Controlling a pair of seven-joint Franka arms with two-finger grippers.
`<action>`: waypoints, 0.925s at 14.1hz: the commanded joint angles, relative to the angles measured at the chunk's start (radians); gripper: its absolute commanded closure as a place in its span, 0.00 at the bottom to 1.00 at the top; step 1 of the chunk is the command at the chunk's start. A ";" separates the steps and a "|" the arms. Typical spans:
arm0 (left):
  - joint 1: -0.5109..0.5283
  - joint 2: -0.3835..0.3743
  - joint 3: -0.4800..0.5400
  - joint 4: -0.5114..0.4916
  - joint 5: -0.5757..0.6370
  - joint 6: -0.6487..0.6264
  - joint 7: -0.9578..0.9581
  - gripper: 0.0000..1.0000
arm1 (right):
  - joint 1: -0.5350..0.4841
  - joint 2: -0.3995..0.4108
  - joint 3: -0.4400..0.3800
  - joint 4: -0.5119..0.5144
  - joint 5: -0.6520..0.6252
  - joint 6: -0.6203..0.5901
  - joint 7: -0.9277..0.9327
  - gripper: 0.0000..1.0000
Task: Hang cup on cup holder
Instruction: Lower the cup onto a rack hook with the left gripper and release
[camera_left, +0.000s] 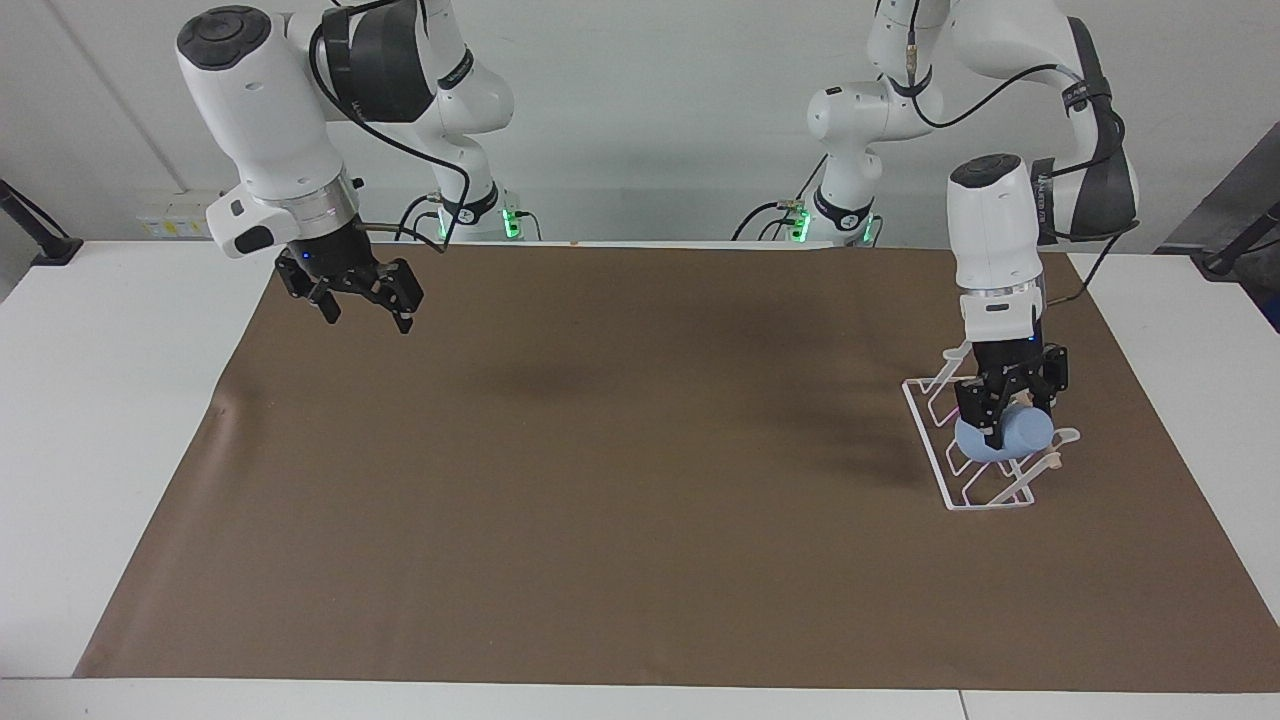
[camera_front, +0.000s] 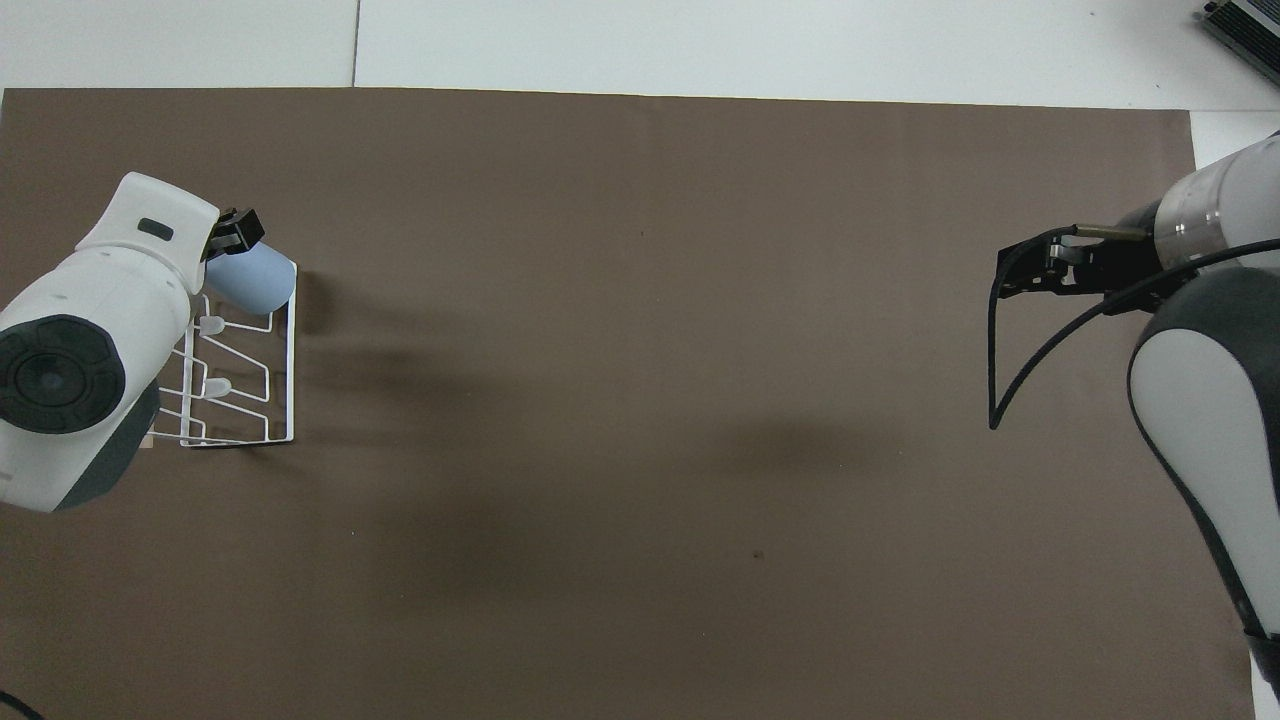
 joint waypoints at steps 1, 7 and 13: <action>0.010 -0.003 -0.011 0.017 0.014 0.010 0.005 0.00 | -0.009 -0.015 -0.001 -0.012 0.022 -0.009 -0.009 0.00; -0.089 0.013 -0.022 0.104 -0.179 -0.162 0.005 0.00 | -0.012 -0.015 -0.003 -0.012 0.022 -0.009 -0.007 0.00; -0.139 -0.036 -0.037 0.218 -0.343 -0.426 0.063 0.00 | -0.012 -0.015 -0.005 -0.012 0.022 -0.009 -0.009 0.00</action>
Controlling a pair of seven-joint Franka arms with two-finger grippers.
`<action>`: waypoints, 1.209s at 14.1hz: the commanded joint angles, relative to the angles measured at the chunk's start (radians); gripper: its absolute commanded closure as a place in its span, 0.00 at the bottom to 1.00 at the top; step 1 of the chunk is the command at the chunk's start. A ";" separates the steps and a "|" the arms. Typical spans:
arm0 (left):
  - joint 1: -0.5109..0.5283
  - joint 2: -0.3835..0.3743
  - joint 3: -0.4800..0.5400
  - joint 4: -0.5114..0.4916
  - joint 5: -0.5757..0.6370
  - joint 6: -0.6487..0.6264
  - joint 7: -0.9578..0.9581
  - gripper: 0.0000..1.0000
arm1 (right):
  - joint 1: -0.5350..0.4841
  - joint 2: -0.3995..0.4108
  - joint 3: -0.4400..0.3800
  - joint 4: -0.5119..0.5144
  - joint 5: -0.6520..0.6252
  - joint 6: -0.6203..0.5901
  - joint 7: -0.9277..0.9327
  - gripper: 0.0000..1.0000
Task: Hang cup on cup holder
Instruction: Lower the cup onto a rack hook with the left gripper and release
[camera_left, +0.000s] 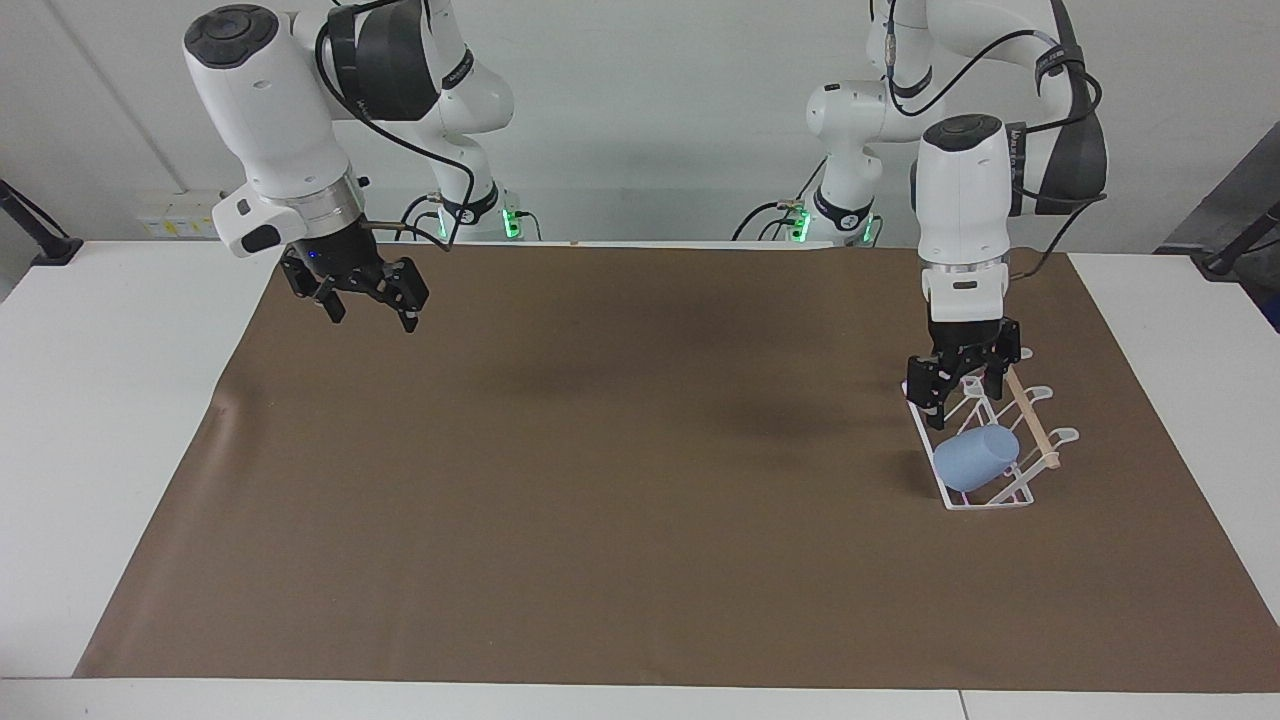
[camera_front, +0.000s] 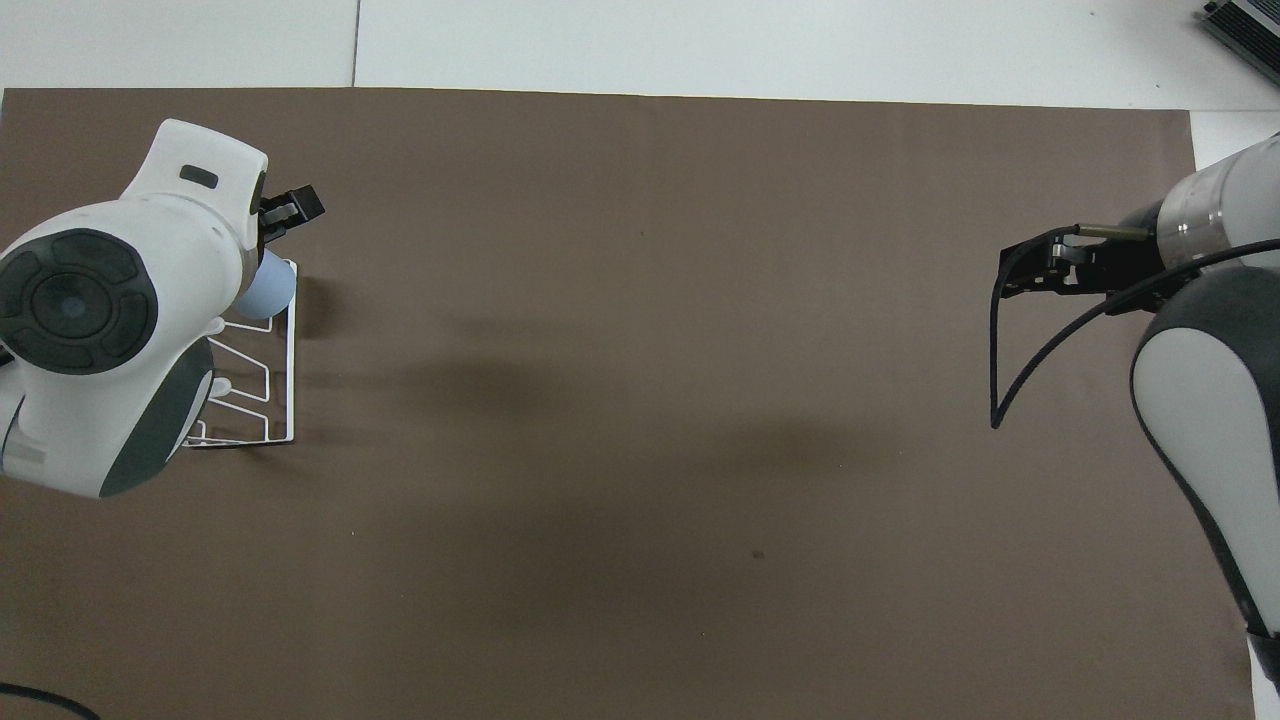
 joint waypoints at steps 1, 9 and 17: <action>-0.004 -0.044 0.005 0.055 -0.131 -0.133 0.118 0.00 | -0.011 -0.015 0.002 -0.012 0.022 -0.009 -0.007 0.00; 0.064 -0.090 0.026 0.143 -0.390 -0.417 0.576 0.00 | -0.011 -0.015 0.002 -0.012 0.022 -0.009 -0.007 0.00; 0.121 -0.056 0.022 0.314 -0.401 -0.705 0.952 0.00 | -0.011 -0.015 0.002 -0.012 0.022 -0.009 -0.007 0.00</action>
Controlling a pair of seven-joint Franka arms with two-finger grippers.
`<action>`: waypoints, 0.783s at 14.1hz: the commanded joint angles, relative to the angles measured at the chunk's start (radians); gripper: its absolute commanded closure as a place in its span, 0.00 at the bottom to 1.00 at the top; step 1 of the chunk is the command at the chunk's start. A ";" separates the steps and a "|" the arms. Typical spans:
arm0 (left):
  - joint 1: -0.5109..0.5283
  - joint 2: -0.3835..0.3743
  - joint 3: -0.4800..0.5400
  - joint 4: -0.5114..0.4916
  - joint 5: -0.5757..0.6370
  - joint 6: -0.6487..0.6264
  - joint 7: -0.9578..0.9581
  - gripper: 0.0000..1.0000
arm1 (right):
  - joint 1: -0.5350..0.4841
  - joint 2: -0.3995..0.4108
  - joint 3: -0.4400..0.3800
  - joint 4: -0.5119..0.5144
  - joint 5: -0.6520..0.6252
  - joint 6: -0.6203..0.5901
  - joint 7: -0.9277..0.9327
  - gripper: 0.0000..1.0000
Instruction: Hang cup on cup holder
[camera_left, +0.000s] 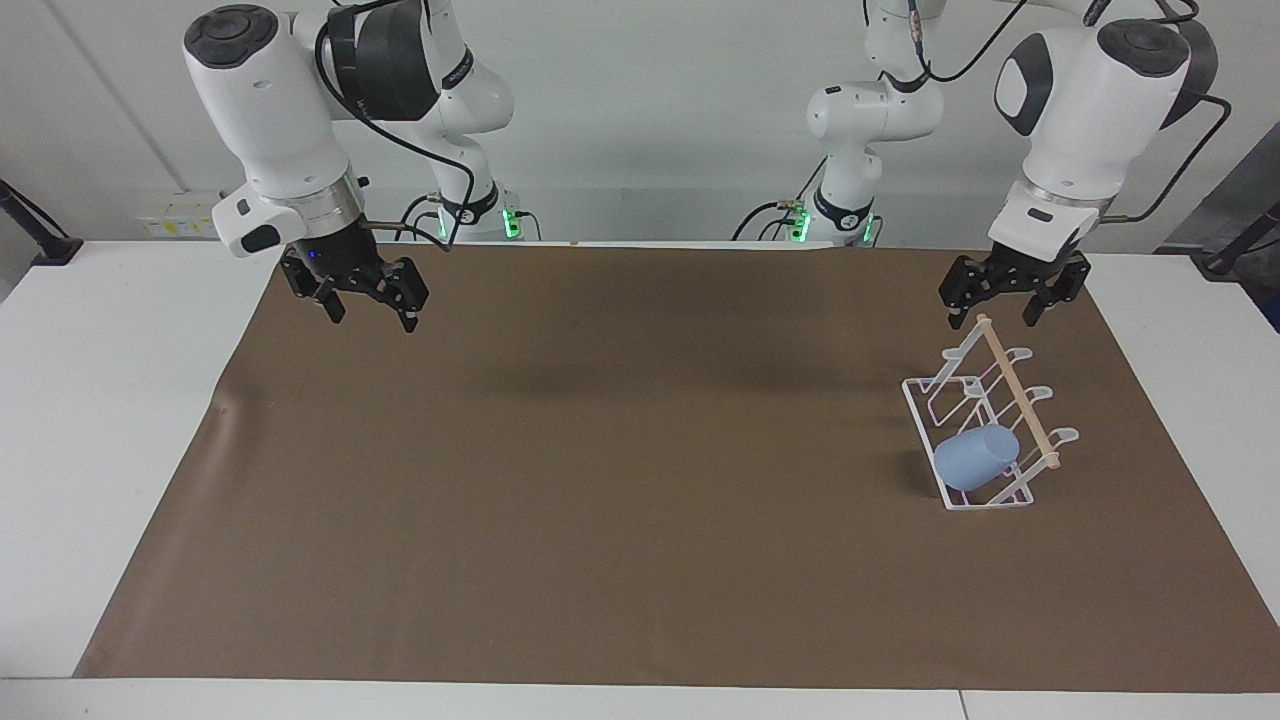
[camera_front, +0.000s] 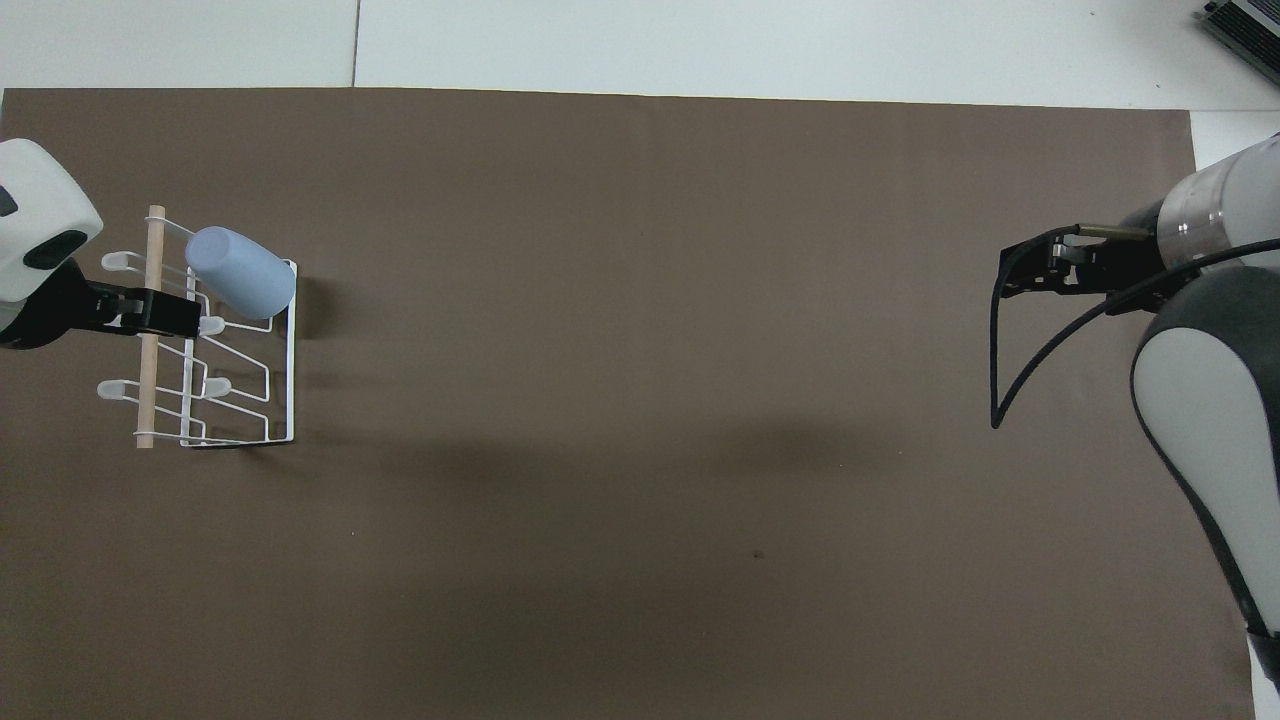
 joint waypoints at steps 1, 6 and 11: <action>0.008 0.059 -0.010 0.167 -0.027 -0.179 0.026 0.00 | -0.011 -0.015 0.002 -0.012 0.022 -0.009 -0.007 0.00; 0.019 0.054 0.000 0.162 -0.104 -0.174 0.009 0.00 | -0.011 -0.015 0.002 -0.012 0.022 -0.010 -0.007 0.00; 0.025 0.036 -0.001 0.145 -0.102 -0.149 -0.001 0.00 | -0.011 -0.015 0.002 -0.012 0.022 -0.009 -0.007 0.00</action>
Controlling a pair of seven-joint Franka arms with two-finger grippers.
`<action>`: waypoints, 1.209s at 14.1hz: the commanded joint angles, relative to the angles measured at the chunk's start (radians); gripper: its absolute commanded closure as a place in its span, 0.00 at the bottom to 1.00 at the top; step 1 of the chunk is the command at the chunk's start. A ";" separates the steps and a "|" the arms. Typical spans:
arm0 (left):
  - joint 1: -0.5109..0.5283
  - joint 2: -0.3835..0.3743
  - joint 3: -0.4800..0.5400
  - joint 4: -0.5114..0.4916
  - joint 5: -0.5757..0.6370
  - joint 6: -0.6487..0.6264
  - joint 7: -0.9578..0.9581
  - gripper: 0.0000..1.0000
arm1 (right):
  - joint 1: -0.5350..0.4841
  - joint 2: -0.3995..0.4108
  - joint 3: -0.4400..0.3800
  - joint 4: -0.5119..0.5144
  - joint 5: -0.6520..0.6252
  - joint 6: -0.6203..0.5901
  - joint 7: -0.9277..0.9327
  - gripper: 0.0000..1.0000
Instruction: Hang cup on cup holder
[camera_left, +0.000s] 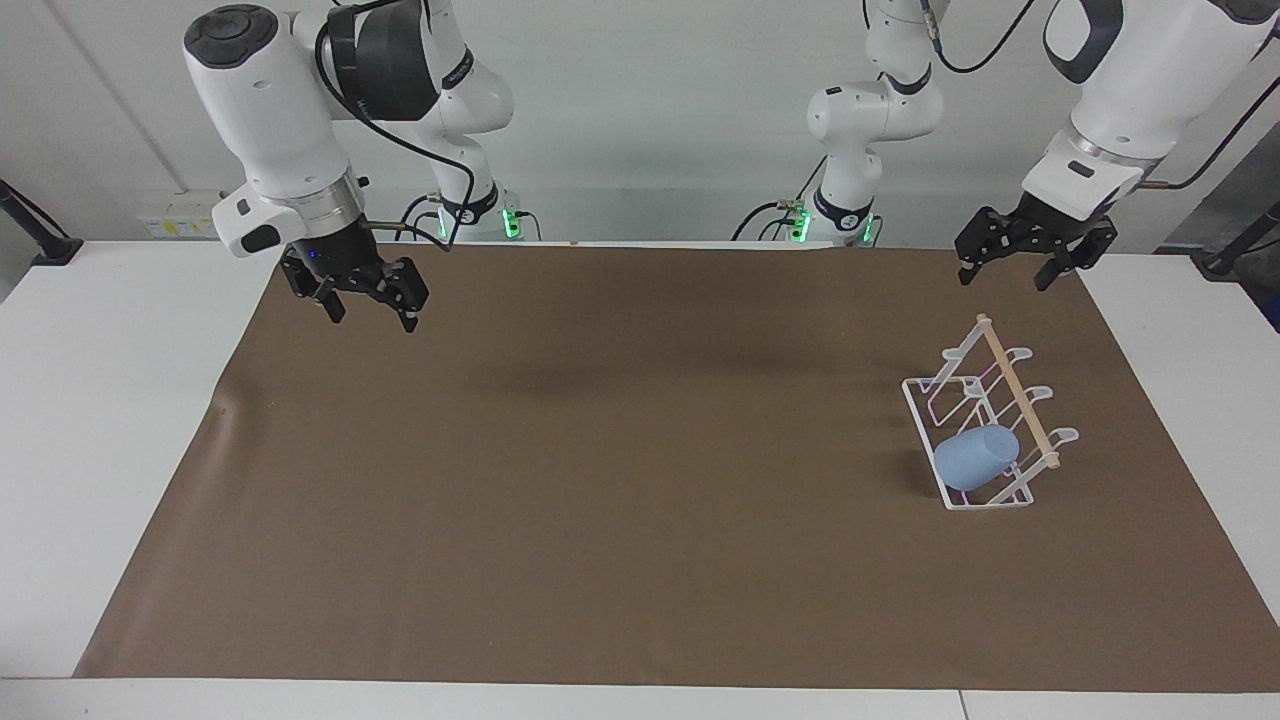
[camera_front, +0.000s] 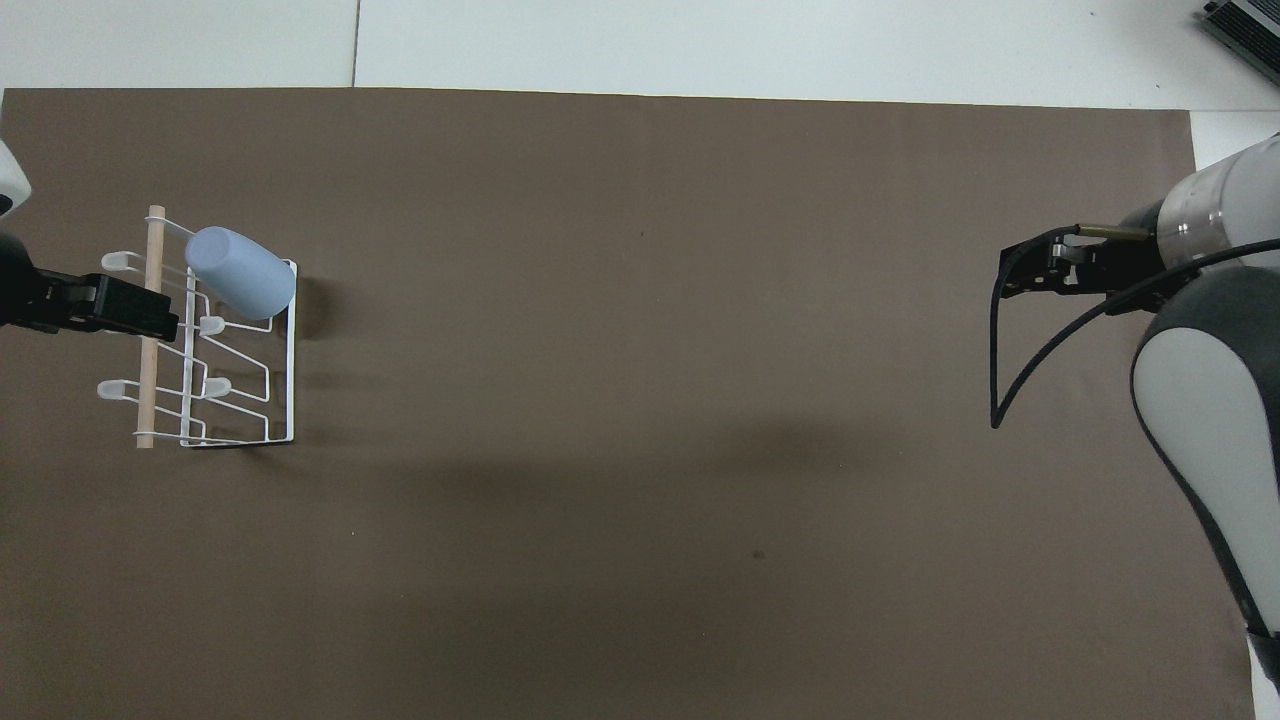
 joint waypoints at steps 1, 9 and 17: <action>0.009 -0.016 -0.003 -0.013 -0.018 0.009 -0.005 0.00 | -0.012 -0.015 0.002 -0.012 0.022 -0.010 -0.007 0.00; 0.008 -0.038 -0.003 -0.045 -0.013 -0.036 0.004 0.00 | -0.011 -0.015 0.002 -0.012 0.022 -0.009 -0.007 0.00; 0.011 -0.038 -0.005 -0.048 -0.015 -0.033 0.007 0.00 | -0.011 -0.015 0.002 -0.012 0.022 -0.009 -0.007 0.00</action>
